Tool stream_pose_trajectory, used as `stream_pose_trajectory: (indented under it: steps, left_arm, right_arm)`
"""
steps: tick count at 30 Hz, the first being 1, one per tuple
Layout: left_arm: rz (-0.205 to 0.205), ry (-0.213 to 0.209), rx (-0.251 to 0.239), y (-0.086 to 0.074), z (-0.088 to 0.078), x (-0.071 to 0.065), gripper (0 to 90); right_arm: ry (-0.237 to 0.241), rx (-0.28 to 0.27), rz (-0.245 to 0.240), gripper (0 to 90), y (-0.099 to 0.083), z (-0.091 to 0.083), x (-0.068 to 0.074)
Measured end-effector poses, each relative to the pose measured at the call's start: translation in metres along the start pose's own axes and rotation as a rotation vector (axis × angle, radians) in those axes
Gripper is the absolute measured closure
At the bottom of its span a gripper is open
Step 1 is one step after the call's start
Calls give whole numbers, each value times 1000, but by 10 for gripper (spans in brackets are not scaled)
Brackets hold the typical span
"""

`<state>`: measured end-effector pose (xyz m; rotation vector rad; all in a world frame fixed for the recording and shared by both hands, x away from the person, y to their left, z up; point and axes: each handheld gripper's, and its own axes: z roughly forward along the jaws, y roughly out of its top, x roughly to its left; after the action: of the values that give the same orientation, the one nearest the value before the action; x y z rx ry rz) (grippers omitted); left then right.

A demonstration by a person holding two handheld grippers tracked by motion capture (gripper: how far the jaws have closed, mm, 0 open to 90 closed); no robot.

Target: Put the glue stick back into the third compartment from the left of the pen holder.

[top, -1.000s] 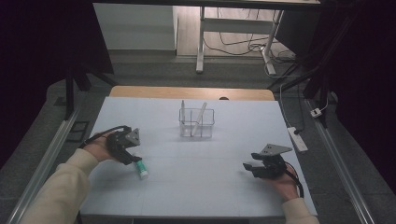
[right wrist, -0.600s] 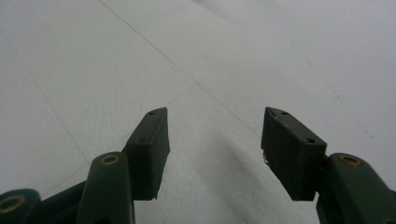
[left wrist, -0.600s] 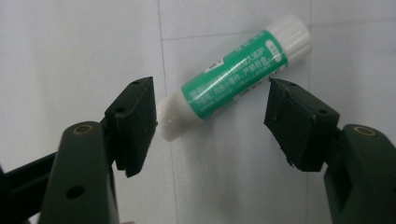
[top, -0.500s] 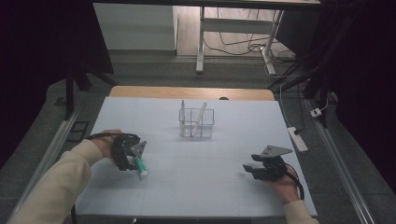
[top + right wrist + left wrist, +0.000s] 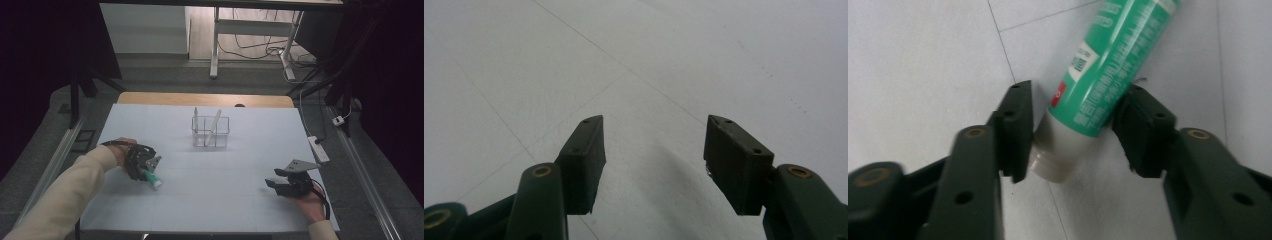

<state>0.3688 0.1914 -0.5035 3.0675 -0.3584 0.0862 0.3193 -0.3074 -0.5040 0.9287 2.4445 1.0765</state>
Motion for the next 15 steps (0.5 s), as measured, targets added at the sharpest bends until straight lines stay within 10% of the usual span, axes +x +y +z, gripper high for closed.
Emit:
stream_pose_trajectory:
  steps: [7,15]
  left_arm:
    - [-76,-15,6,4,-4,0,653]
    - [-253,10,-126,31,-33,-3,654]
  right_arm:
    - [16,-23,-28,410,10,1,8]
    - [55,-52,-88,409,27,5,27]
